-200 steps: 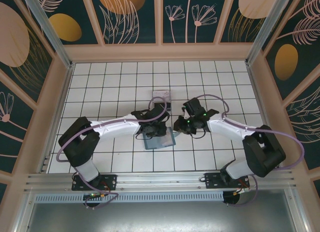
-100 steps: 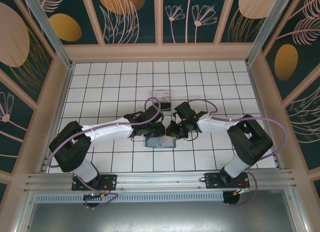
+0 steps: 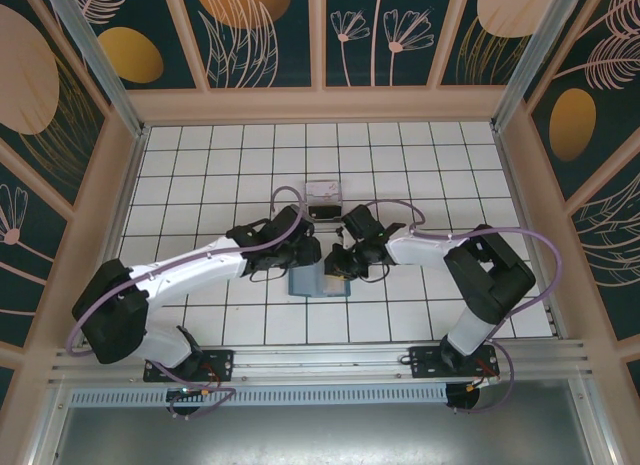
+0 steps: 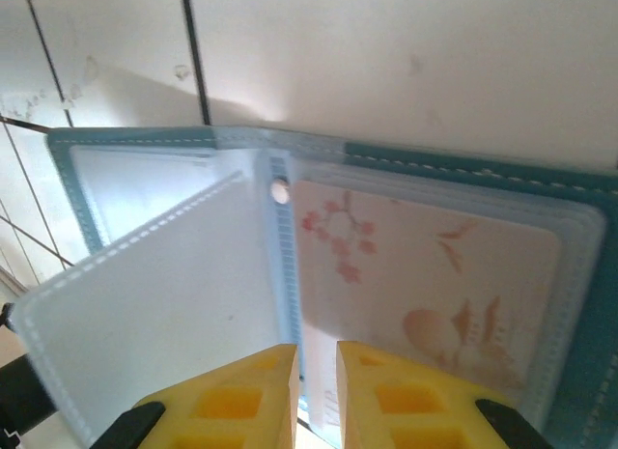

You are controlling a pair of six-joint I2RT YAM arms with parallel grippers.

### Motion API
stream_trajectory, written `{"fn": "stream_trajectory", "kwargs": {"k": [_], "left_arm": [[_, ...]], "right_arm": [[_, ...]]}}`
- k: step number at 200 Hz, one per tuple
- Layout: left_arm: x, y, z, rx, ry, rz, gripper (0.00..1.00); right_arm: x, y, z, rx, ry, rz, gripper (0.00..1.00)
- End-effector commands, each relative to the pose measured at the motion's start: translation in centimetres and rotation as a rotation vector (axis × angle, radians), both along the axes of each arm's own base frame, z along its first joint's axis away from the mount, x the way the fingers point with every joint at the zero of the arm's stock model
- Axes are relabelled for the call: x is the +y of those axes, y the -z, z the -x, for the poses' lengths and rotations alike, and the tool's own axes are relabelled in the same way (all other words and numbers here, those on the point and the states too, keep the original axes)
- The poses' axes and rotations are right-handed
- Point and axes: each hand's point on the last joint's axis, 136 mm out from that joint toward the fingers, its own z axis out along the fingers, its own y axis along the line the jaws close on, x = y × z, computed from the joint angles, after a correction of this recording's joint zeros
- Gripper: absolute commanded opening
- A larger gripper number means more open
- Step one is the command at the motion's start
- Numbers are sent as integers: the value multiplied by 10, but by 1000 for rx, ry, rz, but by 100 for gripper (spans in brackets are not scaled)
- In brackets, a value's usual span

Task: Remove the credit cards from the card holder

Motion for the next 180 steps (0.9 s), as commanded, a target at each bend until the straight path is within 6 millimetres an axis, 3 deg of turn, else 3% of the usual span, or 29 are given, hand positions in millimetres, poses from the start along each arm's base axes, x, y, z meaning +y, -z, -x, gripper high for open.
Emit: {"fn": "stream_trajectory", "kwargs": {"k": [1,44,104,145,180], "left_arm": [[30,1,-1,-10,-51,-80,38],[56,7,1,-4,-96,-90,39],[75,19,16,17,-129,-87,39],[79,20,19,19,-116,-95,40],[75,19,19,19,-101,-88,40]], "right_arm": [[12,-10,-4,-4,-10,-14,19],[24,-8,-5,0,-34,-1,19],[48,3,0,14,-74,24,19],[54,17,5,31,-74,41,19],[44,43,10,56,-58,100,18]]}}
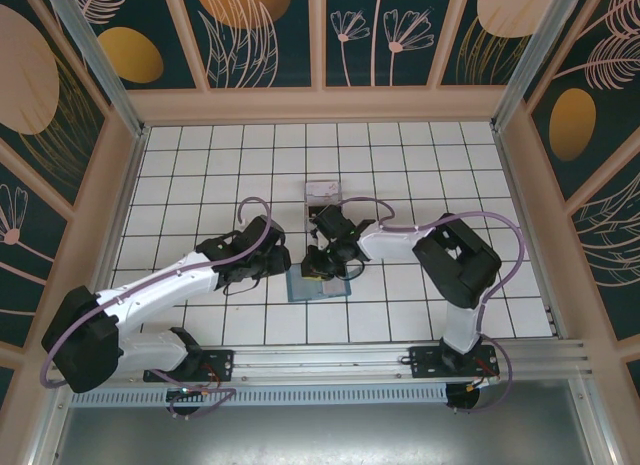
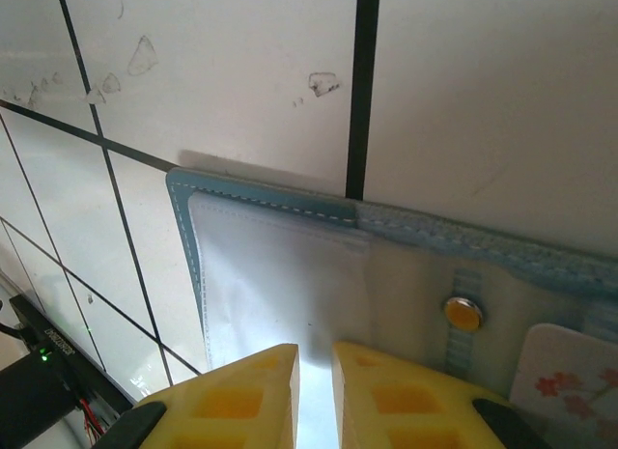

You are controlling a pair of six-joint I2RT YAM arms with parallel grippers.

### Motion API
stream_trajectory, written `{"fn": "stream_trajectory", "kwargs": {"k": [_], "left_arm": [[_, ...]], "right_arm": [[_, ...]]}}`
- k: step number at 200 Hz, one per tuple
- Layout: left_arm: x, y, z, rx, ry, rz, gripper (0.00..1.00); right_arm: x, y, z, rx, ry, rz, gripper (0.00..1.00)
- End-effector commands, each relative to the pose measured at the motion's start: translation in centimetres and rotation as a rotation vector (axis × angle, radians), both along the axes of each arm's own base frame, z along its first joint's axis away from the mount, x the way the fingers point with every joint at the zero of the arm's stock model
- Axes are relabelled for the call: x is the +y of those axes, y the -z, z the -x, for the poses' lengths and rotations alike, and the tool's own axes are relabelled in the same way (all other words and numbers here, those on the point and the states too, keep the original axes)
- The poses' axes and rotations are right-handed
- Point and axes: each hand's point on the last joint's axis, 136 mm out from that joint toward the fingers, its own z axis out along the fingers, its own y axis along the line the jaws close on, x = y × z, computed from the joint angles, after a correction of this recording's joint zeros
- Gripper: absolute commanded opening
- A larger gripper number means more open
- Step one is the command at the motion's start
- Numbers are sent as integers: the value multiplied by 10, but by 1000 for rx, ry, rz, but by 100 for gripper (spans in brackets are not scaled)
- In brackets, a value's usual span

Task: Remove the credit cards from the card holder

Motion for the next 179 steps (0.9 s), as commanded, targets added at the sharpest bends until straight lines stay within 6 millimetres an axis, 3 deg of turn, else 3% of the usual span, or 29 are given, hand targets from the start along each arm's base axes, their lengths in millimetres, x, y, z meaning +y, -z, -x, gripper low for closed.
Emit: {"fn": "stream_trajectory", "kwargs": {"k": [1,32,54,94,113,179], "left_arm": [[4,2,3,10,7,-13,40],[1,5,4,23,20,-2,40],[-7,5,5,32,45,31,40],[-29,6,11,71,85,140,38],[-38,9,13,92,99,181,37],[-54,12,14,137,132,221,31]], "right_arm": [[-10,29,6,27,22,86,18],[-22,44,6,18,35,157,18],[-28,42,2,-5,38,198,18],[-5,-4,-13,-68,43,65,18],[-8,-19,-20,-108,63,65,18],[-38,-28,-26,-133,119,77,18]]}}
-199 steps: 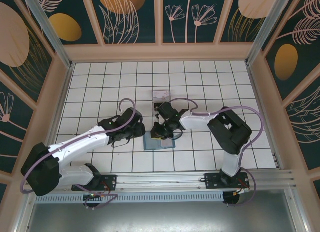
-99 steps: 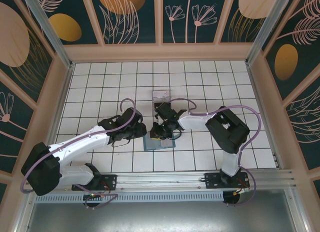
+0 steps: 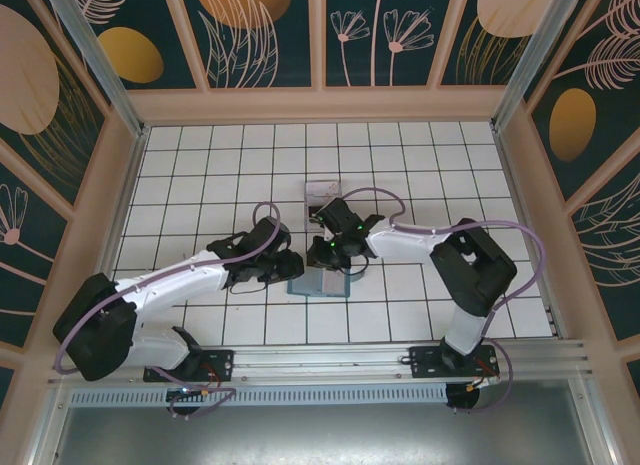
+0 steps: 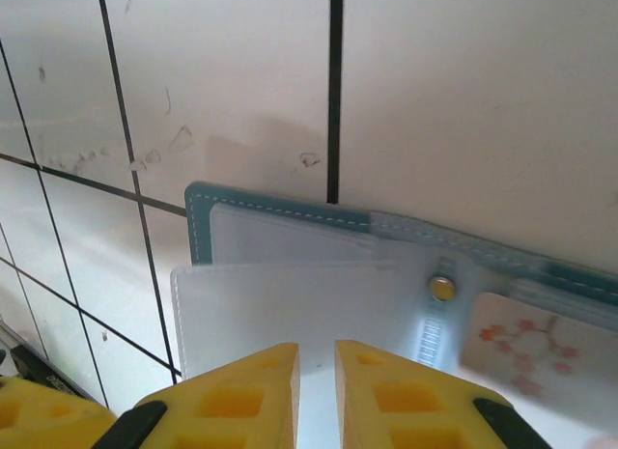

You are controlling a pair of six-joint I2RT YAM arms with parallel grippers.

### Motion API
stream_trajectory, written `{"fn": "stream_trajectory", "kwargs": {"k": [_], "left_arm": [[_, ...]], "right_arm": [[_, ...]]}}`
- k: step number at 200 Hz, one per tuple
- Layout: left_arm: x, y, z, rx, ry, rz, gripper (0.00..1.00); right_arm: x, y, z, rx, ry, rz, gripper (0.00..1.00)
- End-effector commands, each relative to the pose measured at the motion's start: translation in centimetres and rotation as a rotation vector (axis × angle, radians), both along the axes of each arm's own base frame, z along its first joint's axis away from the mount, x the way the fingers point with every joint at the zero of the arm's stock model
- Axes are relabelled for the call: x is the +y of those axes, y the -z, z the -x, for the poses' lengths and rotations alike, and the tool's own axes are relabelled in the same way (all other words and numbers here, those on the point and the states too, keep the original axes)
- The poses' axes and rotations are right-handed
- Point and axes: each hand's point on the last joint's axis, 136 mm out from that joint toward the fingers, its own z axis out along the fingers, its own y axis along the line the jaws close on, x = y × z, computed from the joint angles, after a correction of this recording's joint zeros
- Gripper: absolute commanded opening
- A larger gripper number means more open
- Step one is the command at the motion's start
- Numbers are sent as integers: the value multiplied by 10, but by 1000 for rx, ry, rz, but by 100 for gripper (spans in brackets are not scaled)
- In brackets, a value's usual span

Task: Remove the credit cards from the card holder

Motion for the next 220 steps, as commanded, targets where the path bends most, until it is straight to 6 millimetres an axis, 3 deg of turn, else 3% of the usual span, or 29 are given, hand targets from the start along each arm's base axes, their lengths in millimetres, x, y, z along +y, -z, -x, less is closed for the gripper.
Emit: {"fn": "stream_trajectory", "kwargs": {"k": [1,46,116,180,220], "left_arm": [[-12,-6,-2,10,11,51,31],[-23,-11,-5,13,34,52,27],[-35,-42,-11,-39,44,104,23],[-53,-14,7,27,101,111,20],[-61,-4,11,52,117,152,17]], "right_arm": [[-18,-2,-1,-19,25,32,18],[-30,3,3,2,35,28,19],[-3,5,15,44,-55,-71,19],[7,20,-11,45,-41,-65,18],[-3,6,-25,20,11,-74,18]]}}
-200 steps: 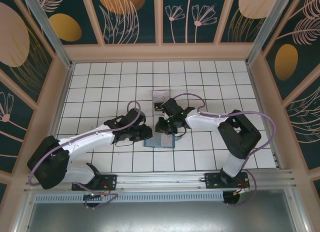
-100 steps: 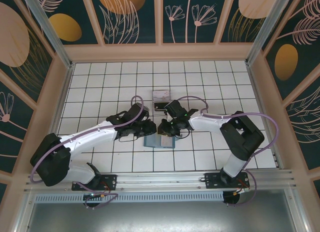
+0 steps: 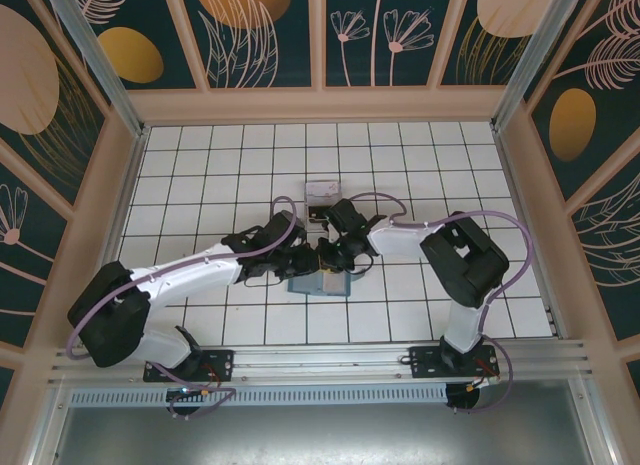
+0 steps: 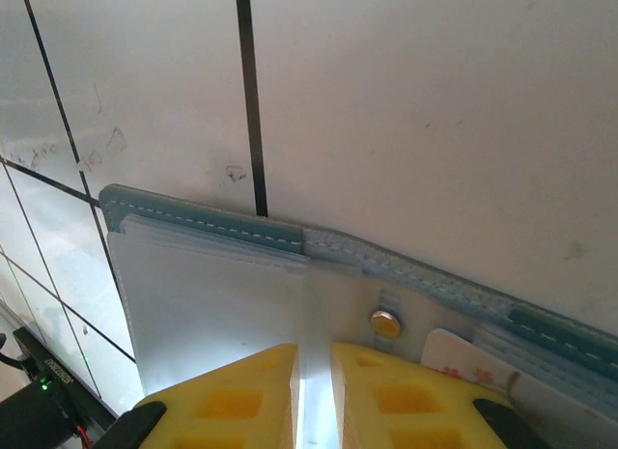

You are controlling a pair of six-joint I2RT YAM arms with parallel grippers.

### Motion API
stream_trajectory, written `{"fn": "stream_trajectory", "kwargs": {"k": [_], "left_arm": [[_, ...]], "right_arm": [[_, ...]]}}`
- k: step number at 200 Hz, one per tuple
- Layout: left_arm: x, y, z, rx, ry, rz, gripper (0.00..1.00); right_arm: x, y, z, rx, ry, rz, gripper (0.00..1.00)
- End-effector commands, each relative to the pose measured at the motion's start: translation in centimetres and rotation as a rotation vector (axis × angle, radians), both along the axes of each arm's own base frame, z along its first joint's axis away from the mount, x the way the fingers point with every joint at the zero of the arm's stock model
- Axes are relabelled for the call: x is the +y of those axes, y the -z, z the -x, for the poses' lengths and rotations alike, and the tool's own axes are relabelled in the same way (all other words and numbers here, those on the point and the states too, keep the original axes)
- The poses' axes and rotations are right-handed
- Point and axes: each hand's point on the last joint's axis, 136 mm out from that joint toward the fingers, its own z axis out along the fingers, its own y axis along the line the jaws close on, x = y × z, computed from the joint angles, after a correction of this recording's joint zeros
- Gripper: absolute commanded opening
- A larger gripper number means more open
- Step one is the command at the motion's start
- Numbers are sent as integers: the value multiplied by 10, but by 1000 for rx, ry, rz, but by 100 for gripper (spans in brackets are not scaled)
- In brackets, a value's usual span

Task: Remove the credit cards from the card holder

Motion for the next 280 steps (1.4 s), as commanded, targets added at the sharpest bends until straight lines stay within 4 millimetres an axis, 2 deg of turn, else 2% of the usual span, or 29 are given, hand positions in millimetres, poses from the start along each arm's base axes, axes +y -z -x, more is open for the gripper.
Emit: {"fn": "stream_trajectory", "kwargs": {"k": [1,65,114,151,203,209,212,239,280], "left_arm": [[-14,13,14,61,52,52,17],[-23,28,16,97,88,55,16],[-12,45,12,115,59,-54,15],[-1,53,3,105,28,-159,16],[-14,57,-6,108,57,-174,21],[-25,45,-13,86,64,-142,21],[-25,52,-12,101,68,-154,21],[-33,62,-16,117,90,-164,22],[-31,65,-21,114,96,-194,22]], "right_arm": [[1,-19,-24,-56,49,-30,18],[-21,-43,-41,-99,144,-43,19],[-36,-57,-43,-136,173,-15,19],[-51,-58,-35,-141,185,29,19],[-65,-57,-21,-129,201,44,19],[-66,-56,-19,-126,203,44,19],[-67,-56,-19,-127,204,44,19],[-74,-52,-9,-111,210,52,19],[-81,-42,8,-69,210,62,20]]}}
